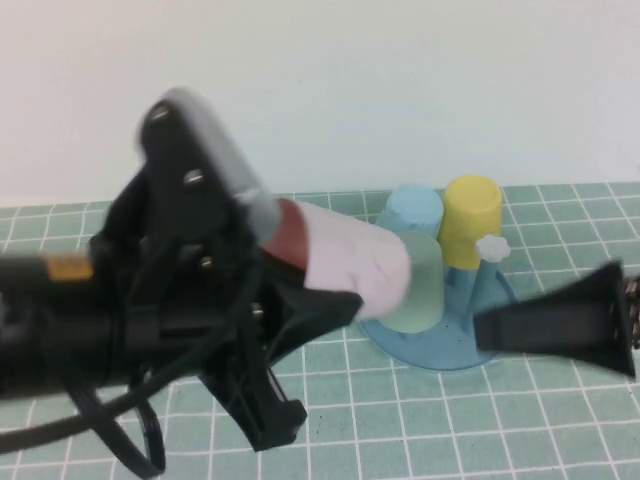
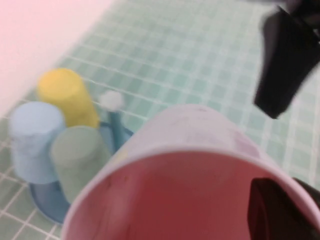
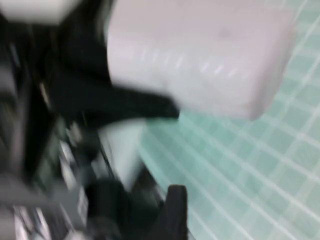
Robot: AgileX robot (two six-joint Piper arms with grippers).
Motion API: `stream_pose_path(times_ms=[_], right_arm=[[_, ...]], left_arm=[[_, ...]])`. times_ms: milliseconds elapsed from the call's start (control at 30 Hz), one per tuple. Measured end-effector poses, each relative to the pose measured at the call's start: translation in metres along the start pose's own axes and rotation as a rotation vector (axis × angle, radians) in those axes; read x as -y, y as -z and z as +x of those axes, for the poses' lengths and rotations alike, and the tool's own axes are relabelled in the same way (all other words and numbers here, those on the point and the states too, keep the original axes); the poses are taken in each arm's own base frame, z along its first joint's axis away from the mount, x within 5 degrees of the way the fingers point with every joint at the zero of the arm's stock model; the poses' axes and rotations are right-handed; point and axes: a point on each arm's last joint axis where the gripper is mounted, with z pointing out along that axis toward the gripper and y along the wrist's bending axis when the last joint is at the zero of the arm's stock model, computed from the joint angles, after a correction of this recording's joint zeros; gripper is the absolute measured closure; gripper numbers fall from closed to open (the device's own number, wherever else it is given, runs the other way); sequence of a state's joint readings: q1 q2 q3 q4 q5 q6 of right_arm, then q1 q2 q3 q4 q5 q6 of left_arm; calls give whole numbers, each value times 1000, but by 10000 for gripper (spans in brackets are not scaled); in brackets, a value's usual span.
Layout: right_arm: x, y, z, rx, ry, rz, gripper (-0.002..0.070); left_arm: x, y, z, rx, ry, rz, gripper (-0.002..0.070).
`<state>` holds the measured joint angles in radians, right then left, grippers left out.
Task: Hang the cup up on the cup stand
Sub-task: Adjust the cup with two arms
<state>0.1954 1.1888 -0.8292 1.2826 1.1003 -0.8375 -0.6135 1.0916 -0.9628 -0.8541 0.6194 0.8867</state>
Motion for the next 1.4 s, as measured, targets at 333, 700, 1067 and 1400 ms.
stream_pose_path(times_ms=[333,700,1067,1400], right_arm=[[36,1,20,346,-565,-12,-20],[43,2,17,402,-875,-25,-20],[45,2,17,420,-974,-30,-20],[49,3,16,447,-1010,-3,52]], left_arm=[[-5,7,31,323,153,-137,663],[14,-12,39,249,-60,-160,663],[31,-75,25,110,-167,-156,663],[52,-110,17,50,-230,-212,663]])
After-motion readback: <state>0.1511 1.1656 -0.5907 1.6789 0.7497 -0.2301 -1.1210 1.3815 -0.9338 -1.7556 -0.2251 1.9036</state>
